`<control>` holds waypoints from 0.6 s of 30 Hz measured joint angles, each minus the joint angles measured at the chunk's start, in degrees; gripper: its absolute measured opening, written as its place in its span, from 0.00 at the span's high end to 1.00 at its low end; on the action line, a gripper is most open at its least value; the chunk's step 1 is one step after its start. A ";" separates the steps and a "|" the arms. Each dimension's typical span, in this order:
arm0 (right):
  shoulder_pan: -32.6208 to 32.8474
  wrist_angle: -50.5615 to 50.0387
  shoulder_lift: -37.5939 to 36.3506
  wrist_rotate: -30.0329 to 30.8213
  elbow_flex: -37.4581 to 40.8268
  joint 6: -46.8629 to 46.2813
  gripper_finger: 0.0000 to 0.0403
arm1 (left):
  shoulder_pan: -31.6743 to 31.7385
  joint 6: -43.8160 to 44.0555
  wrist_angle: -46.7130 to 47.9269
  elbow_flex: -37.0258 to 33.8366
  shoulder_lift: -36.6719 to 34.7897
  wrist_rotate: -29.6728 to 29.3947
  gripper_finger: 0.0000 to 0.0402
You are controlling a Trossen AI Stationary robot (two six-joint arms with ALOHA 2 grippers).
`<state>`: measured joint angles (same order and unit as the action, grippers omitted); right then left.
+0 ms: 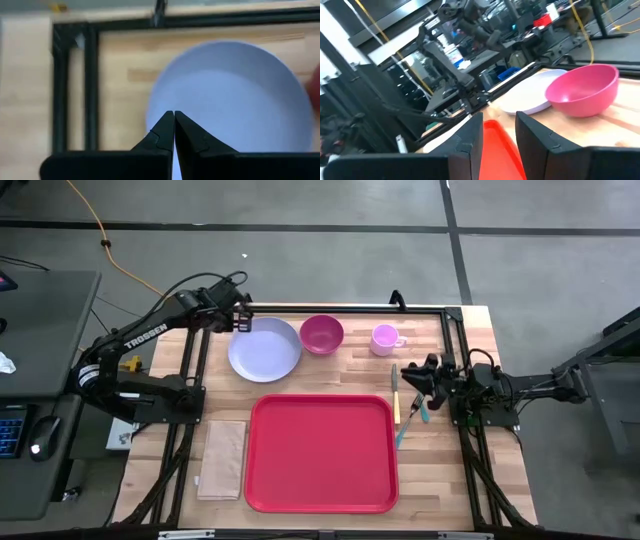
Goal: Set up tray
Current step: Put the pink mug on the red serving tray
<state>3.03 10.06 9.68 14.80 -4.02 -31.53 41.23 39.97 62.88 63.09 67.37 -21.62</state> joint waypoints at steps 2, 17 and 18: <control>0.00 -0.17 0.01 0.30 0.01 0.00 0.77 | 0.02 -4.69 -0.79 0.00 0.00 -0.97 0.89; 0.01 -0.80 0.01 1.38 -0.01 0.02 0.77 | -0.02 -15.62 -29.31 -11.71 -2.14 9.12 0.89; 0.01 -0.80 0.00 1.81 0.01 0.06 0.77 | -0.02 -15.74 -29.92 -12.17 -2.12 9.25 0.89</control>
<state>3.04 9.26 9.68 16.61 -4.01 -31.46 41.21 24.22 32.96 50.92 65.25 -12.37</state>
